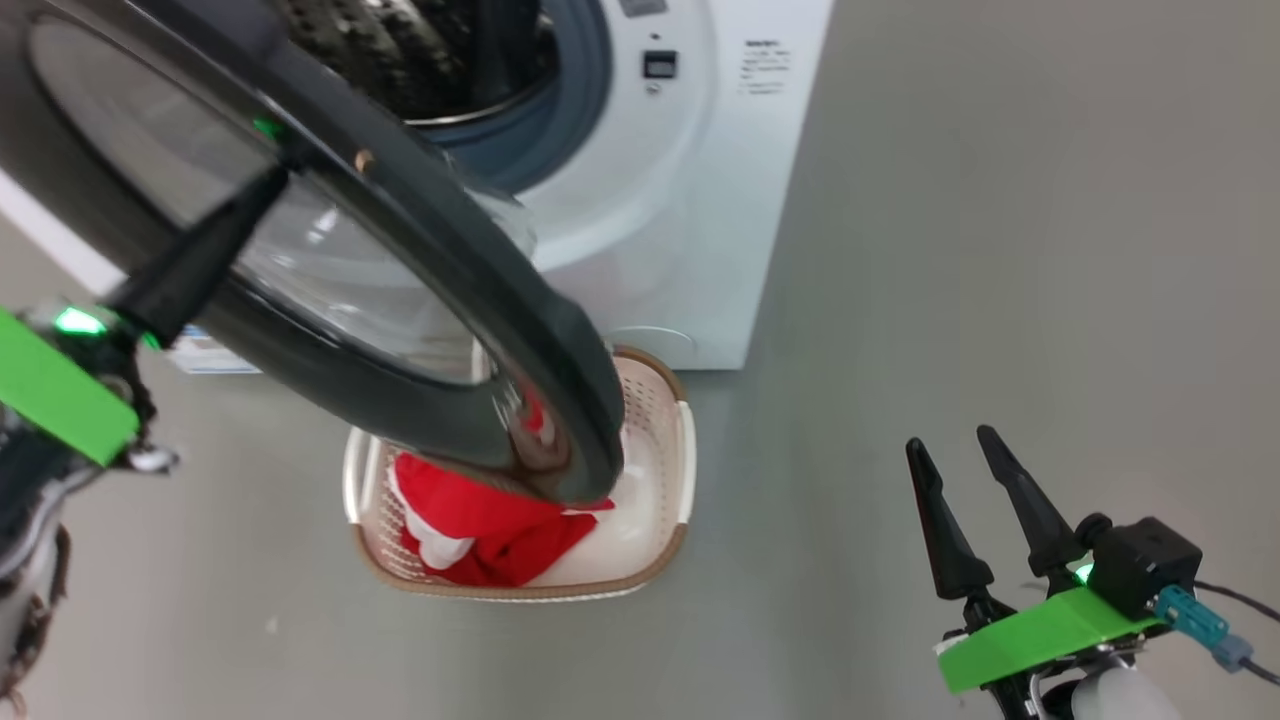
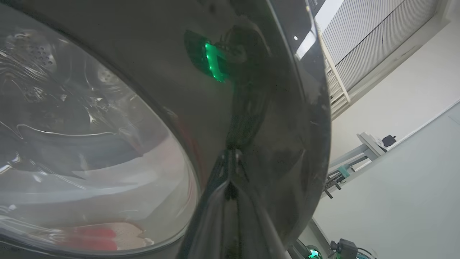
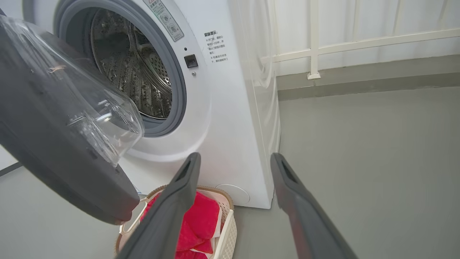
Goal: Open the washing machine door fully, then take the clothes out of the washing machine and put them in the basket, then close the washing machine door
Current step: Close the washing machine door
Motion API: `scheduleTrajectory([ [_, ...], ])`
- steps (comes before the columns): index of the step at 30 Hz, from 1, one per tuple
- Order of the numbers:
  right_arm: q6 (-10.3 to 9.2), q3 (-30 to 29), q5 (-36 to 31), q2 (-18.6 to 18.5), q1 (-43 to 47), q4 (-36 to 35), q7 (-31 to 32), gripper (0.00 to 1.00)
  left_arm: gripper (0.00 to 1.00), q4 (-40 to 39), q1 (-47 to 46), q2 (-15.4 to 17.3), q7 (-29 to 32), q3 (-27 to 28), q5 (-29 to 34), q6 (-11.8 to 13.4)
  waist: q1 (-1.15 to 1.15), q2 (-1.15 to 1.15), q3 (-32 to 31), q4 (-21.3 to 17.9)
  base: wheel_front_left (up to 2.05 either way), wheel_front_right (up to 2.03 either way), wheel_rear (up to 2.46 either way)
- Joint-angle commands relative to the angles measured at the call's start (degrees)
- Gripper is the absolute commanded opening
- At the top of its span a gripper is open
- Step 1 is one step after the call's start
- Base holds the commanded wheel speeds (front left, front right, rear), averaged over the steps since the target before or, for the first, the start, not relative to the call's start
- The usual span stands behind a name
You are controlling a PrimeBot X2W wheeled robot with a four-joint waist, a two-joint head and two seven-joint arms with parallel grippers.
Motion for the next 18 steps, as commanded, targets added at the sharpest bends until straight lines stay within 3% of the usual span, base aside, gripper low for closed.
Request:
scheduleTrajectory([
  [1, 0.28, 1.4, 0.5, -0.2, -2.1, -1.7, -0.4, 1.0, 0.0, -0.4, -3.7, 3.2, -1.1, 2.1, 0.6, -0.4, 0.0, 0.0, 2.9, -3.2, 0.0, 0.0, 0.0],
  [18, 0.28, 2.3, 3.7, -0.2, -5.6, -3.2, -0.4, 1.0, 0.0, 11.1, -15.4, 8.9, -13.6, -5.1, 2.4, -0.4, 0.0, 0.0, 8.0, -11.3, 0.0, 0.0, 0.0],
])
